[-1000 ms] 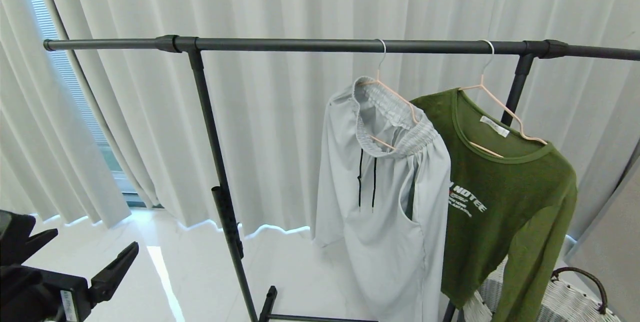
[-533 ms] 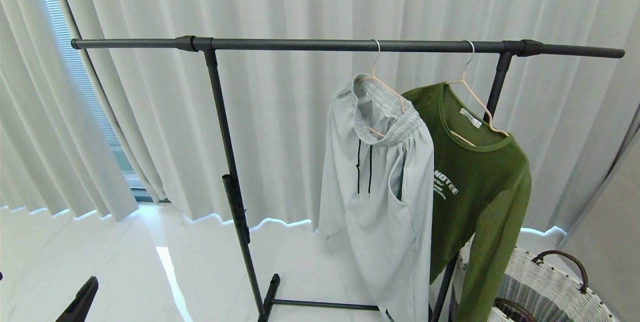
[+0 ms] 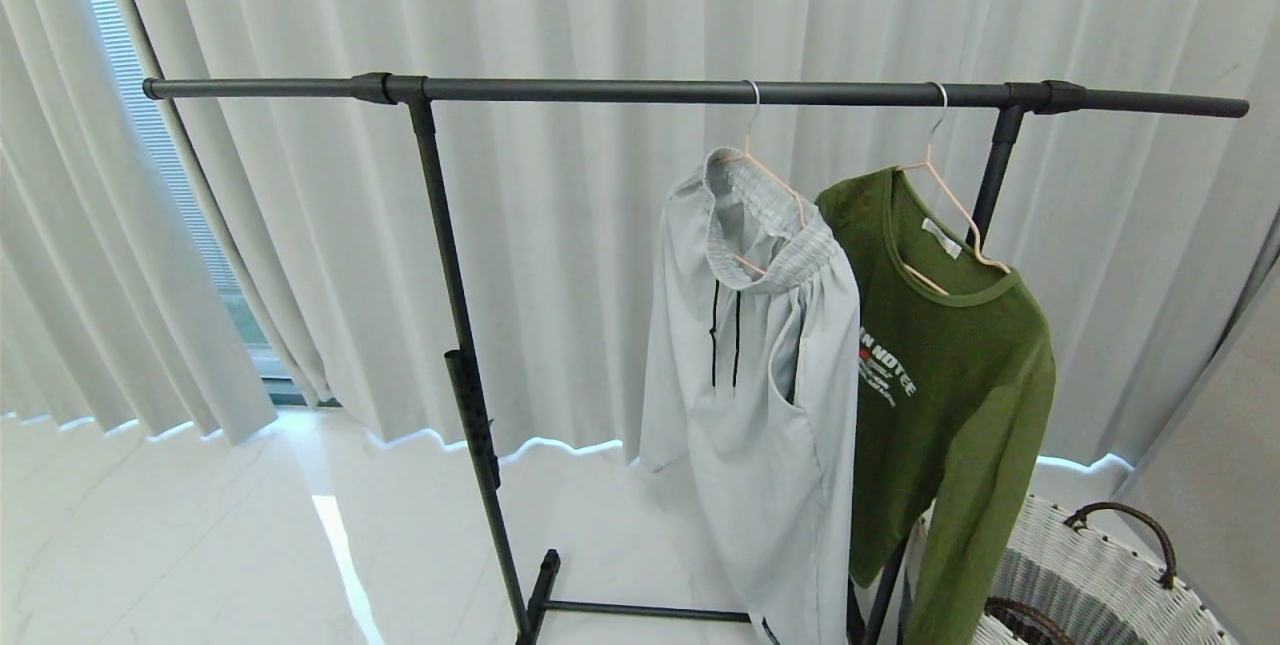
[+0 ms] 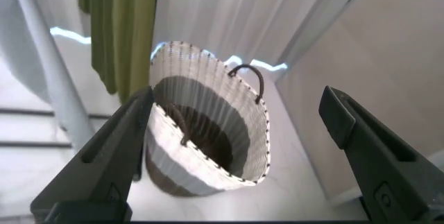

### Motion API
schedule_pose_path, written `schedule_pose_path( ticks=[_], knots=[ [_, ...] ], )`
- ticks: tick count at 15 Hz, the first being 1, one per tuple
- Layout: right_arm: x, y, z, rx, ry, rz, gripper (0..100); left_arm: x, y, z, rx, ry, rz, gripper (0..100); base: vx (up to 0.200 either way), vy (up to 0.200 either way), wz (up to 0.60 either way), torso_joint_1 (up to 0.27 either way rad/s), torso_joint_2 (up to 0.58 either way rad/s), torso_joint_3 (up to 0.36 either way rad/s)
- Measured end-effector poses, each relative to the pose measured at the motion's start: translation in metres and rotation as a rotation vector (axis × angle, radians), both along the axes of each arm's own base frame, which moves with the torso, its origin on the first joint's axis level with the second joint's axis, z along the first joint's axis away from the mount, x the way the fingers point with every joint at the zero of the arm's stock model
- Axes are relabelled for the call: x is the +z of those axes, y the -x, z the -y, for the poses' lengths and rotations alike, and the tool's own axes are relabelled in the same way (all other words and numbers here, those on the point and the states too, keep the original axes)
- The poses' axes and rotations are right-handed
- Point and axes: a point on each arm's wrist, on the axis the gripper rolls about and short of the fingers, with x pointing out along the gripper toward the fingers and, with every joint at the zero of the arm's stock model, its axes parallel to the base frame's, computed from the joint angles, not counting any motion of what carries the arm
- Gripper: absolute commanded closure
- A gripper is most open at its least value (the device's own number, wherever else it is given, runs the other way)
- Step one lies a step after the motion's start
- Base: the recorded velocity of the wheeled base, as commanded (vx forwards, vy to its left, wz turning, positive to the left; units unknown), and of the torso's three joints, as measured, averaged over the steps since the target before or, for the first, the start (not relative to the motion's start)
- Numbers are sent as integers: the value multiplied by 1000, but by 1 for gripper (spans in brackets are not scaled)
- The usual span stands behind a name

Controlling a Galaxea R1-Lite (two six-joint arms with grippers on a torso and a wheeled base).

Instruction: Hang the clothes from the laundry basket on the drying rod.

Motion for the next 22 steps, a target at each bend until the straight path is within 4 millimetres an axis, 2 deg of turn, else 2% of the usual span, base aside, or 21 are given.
schedule_pose_path(
  ticks=[2, 6, 9, 12, 13, 17, 22],
  knots=[
    [-13, 1, 0, -5, 26, 48, 0, -5, 11, 0, 18, 1, 88, 0, 0, 0, 0, 0, 0, 0],
    [-25, -5, 1, 0, 43, 183, 0, -7, 20, 0, 50, 91, 222, 0, 0, 0, 0, 0, 0, 0],
    [-30, -6, 1, 1, 26, 184, 0, -7, 20, 1, -14, 98, 238, 0, 0, 0, 0, 0, 0, 0],
    [-29, -6, 0, 15, 10, 204, 0, -8, 19, 7, -272, 185, 241, 0, 0, 0, 0, 0, 0, 0],
    [-29, -5, 0, 40, -7, 208, 0, -12, 19, 7, -303, 237, 212, 0, 0, 0, 0, 0, 0, 0],
    [-34, -2, -2, 189, -128, 226, 0, -13, 19, 8, -305, 264, 201, 0, 0, 0, 0, 0, 0, 0],
    [-39, -1, -3, 210, -222, 190, 0, -13, 19, 8, -305, 264, 201, 0, 0, 0, 0, 0, 0, 0]
  ],
)
